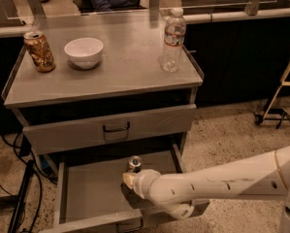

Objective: Place redbull can into middle drawer

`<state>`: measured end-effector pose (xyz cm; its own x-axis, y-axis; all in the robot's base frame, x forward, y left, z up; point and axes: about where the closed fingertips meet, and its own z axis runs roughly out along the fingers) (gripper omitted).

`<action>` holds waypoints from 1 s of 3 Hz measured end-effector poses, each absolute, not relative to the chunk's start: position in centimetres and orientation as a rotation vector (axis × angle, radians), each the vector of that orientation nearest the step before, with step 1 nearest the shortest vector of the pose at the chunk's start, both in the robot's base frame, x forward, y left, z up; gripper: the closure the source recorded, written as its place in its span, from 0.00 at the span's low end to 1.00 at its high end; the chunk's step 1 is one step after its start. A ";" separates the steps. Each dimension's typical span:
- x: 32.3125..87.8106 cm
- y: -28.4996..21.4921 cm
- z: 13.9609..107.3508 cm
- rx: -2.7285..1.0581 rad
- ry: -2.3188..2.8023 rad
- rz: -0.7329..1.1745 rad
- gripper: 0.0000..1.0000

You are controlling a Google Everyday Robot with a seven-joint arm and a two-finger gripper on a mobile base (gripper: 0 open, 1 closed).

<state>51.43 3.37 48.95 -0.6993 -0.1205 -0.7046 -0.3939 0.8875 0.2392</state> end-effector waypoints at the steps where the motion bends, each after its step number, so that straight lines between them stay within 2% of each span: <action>1: 52.0 3.5 47.5 -0.338 2.335 0.438 1.00; 3: 53.1 3.8 45.8 -0.308 2.337 0.391 1.00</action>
Offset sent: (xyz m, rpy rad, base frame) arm 0.0190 0.0025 -0.0352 -0.0605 -0.0139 -0.0906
